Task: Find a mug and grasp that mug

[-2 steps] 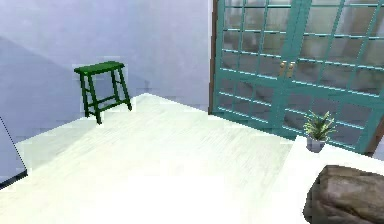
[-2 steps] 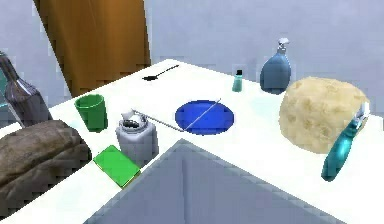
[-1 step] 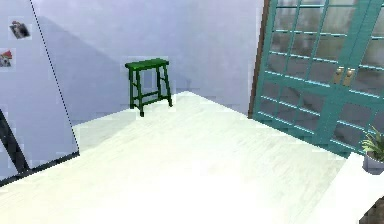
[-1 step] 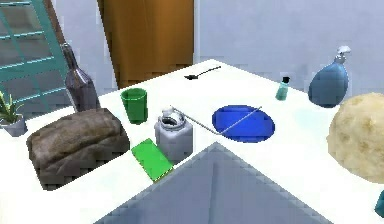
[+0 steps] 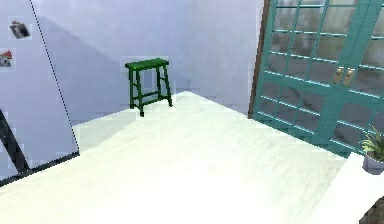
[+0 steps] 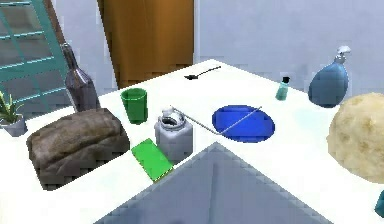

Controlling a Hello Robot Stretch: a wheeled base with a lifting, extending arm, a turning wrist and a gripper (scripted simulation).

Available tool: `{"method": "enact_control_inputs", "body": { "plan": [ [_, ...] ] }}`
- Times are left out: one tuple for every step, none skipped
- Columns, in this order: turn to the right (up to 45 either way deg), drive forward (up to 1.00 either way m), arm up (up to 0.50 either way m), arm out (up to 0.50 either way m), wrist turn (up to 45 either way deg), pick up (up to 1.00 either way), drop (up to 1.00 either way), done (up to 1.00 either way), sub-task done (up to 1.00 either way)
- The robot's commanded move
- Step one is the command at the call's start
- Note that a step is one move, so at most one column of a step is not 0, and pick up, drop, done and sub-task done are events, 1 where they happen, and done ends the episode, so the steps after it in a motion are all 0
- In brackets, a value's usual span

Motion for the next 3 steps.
{"method": "enact_control_inputs", "body": {
  "plan": [
    [0.0,0.0,0.38,0.0,0.0,0.0,0.0,0.0,0.0],
    [0.0,0.0,0.0,0.14,0.0,0.0,0.0,0.0,0.0],
    [0.0,0.0,0.0,0.0,45.0,0.0,0.0,0.0,0.0]
  ]
}}
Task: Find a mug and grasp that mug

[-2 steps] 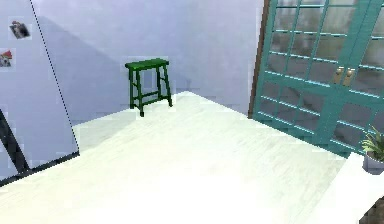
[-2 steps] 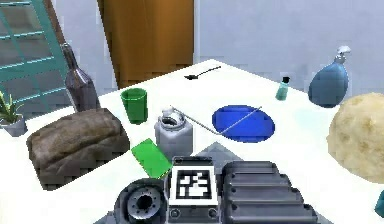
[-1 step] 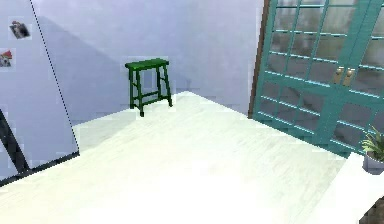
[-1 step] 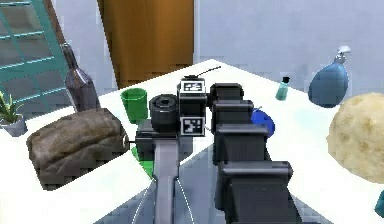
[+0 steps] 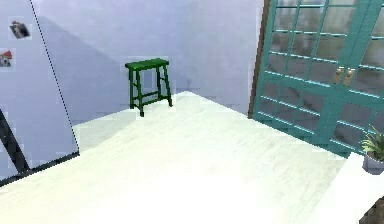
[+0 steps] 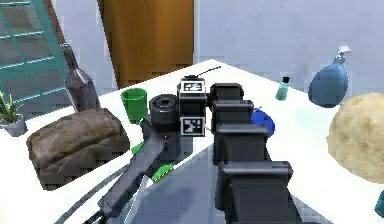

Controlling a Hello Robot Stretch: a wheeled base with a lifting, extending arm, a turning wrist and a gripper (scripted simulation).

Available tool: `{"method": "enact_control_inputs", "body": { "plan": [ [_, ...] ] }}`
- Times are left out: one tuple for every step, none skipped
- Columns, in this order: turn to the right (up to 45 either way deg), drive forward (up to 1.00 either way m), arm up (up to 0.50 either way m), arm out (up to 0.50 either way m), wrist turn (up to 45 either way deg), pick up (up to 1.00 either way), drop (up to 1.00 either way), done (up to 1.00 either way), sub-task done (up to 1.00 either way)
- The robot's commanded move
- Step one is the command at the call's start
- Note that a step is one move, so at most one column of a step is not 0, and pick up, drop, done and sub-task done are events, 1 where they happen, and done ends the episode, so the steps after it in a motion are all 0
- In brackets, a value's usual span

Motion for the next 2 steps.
{"method": "enact_control_inputs", "body": {
  "plan": [
    [0.0,0.0,0.0,0.0,45.0,0.0,0.0,0.0,0.0],
    [0.0,0.0,0.0,0.0,45.0,0.0,0.0,0.0,0.0]
  ]
}}
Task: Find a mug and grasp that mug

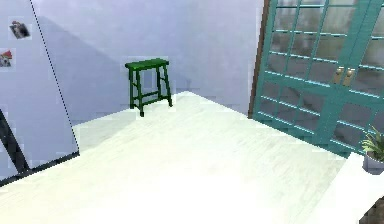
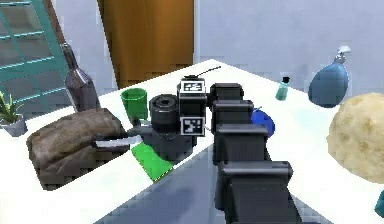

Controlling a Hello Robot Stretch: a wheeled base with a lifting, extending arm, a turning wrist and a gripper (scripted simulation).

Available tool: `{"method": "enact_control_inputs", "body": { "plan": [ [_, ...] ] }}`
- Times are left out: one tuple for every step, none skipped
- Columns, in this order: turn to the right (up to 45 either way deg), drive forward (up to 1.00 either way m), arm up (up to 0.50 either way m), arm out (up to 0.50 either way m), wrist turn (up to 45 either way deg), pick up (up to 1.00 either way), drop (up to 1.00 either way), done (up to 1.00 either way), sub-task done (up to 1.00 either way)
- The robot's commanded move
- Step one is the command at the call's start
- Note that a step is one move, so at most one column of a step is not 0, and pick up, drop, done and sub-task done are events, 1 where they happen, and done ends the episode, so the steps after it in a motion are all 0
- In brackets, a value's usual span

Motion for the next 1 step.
{"method": "enact_control_inputs", "body": {
  "plan": [
    [0.0,0.0,0.0,0.0,36.0,0.0,0.0,0.0,0.0]
  ]
}}
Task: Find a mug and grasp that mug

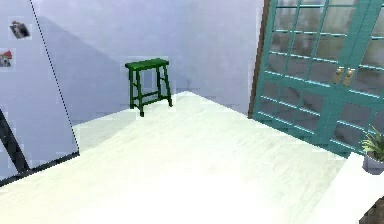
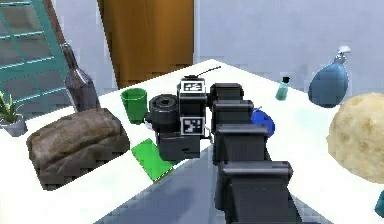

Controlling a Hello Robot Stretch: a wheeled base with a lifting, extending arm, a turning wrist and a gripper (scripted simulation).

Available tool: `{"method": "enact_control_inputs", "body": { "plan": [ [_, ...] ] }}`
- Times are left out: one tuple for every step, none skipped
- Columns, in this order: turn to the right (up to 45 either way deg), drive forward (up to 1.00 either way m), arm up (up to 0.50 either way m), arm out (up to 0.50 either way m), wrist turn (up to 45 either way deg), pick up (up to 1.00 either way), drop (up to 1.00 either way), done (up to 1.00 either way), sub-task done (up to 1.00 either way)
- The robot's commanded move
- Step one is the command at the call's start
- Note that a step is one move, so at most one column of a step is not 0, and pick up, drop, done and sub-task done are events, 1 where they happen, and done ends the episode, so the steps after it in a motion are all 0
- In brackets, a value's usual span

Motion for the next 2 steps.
{"method": "enact_control_inputs", "body": {
  "plan": [
    [0.0,0.0,0.0,0.0,0.0,1.0,0.0,0.0,0.0],
    [0.0,0.0,0.0,0.0,0.0,0.0,0.0,1.0,0.0]
  ]
}}
